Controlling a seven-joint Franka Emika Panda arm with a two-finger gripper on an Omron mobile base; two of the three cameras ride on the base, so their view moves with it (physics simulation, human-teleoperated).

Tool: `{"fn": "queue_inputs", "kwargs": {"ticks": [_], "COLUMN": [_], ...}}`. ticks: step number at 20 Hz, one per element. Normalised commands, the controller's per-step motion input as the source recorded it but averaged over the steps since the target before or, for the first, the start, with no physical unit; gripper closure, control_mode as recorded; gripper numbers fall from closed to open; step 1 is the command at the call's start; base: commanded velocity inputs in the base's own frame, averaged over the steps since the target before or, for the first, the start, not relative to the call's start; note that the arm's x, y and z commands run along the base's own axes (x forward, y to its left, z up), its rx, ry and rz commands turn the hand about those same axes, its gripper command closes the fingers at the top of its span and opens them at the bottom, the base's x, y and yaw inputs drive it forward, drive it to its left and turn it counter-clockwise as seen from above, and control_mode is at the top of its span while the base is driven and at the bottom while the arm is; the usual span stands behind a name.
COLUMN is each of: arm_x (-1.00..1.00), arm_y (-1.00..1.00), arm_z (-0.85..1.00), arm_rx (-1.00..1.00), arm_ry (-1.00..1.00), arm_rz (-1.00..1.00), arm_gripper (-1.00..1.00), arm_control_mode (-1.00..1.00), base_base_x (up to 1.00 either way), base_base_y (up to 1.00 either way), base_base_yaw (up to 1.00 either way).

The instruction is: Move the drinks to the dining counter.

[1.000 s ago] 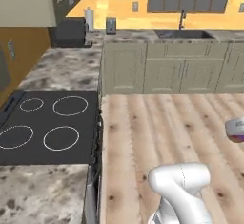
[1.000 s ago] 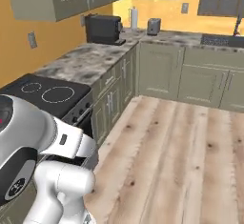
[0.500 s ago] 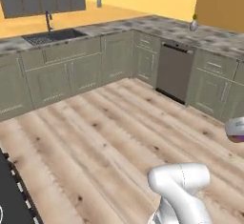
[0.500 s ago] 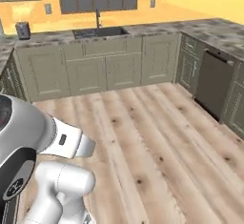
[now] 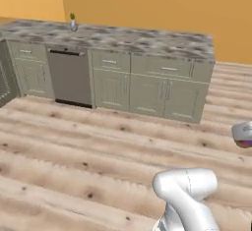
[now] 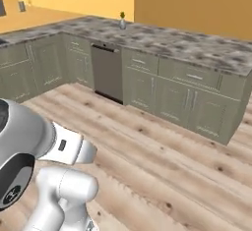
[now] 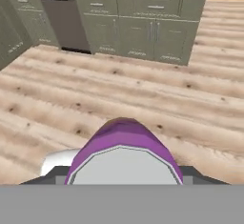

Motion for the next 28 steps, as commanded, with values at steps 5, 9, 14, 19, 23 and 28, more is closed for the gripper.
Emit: {"fn": "queue_inputs", "kwargs": {"ticks": [5,9,14,19,23,28], "arm_x": [0.0,0.0,0.0,0.0,0.0,0.0], "arm_y": [0.0,0.0,0.0,0.0,0.0,0.0], "arm_z": [0.0,0.0,0.0,0.0,0.0,0.0], "arm_rx": [0.0,0.0,0.0,0.0,0.0,0.0], "arm_ry": [0.0,0.0,0.0,0.0,0.0,0.0], "arm_rz": [0.0,0.0,0.0,0.0,0.0,0.0], "arm_gripper": [1.0,1.0,1.0,1.0,1.0,1.0], "arm_control_mode": [1.0,1.0,1.0,1.0,1.0,1.0], "base_base_x": [0.89,1.0,1.0,1.0,1.0,1.0], "base_base_y": [0.27,0.96,1.0,0.87,0.46,0.0], "base_base_yaw": [-0.6,-0.44,-0.45,-0.23,0.04,0.42]}}
